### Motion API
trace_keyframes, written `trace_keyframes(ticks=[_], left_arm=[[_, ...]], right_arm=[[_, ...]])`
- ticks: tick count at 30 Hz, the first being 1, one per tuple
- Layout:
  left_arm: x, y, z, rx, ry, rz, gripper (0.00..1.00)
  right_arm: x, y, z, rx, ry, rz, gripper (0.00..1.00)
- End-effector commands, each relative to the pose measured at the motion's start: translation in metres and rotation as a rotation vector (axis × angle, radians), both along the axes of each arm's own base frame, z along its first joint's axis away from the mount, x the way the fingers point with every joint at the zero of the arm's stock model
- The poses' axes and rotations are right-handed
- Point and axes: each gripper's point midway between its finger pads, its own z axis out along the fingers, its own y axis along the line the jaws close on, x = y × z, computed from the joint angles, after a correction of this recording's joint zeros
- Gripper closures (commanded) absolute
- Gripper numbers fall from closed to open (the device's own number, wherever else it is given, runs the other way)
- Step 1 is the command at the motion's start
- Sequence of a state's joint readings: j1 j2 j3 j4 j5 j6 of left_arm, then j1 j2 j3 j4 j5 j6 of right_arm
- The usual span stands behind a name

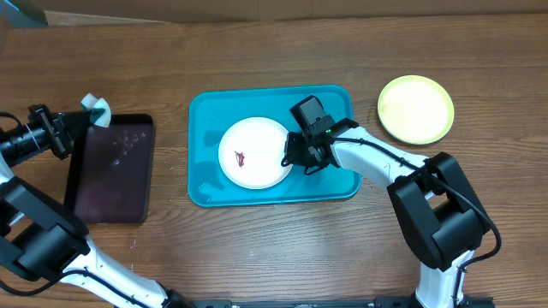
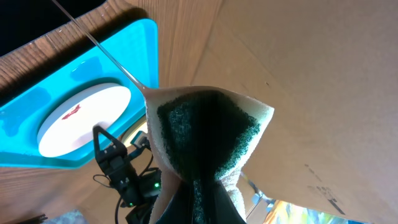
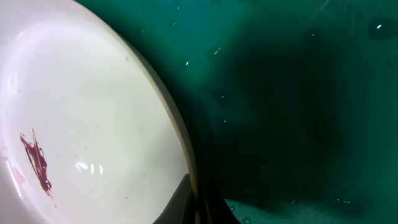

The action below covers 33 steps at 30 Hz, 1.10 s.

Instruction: Clean dirty plates on tray and stack at the side

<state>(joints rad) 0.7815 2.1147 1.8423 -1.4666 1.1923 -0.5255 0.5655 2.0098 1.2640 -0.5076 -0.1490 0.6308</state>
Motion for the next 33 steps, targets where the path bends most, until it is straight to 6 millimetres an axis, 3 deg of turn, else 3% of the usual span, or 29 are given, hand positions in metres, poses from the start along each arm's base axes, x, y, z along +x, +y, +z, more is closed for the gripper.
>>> trace_keyframes(ticks=[1,18,21,24,27,30,33], left_arm=[[-0.002,0.004,0.001,-0.001,-0.002,0.01,0.96],[-0.002,0.005,-0.001,0.014,-0.006,0.008,0.96],[-0.004,0.016,-0.021,0.162,0.02,-0.023,0.96],[-0.027,0.038,-0.066,0.443,0.177,-0.118,0.96],[-0.037,0.027,-0.085,0.453,0.225,-0.176,0.96],[-0.021,0.002,-0.063,0.271,0.071,-0.147,0.96],[-0.002,-0.007,-0.028,0.115,-0.096,-0.084,0.96]], right_arm=[[-0.011,-0.023,-0.035,-0.123,0.045,-0.015,0.96],[-0.011,-0.023,-0.035,-0.124,0.045,-0.015,0.96],[-0.011,-0.023,-0.035,-0.123,0.044,-0.015,0.96],[-0.01,-0.023,-0.034,-0.121,0.042,-0.016,0.96],[-0.01,-0.023,-0.034,-0.121,0.042,-0.015,0.96],[-0.01,-0.023,-0.035,-0.122,0.043,-0.015,0.96],[-0.012,-0.024,-0.035,-0.126,0.05,-0.015,0.96]])
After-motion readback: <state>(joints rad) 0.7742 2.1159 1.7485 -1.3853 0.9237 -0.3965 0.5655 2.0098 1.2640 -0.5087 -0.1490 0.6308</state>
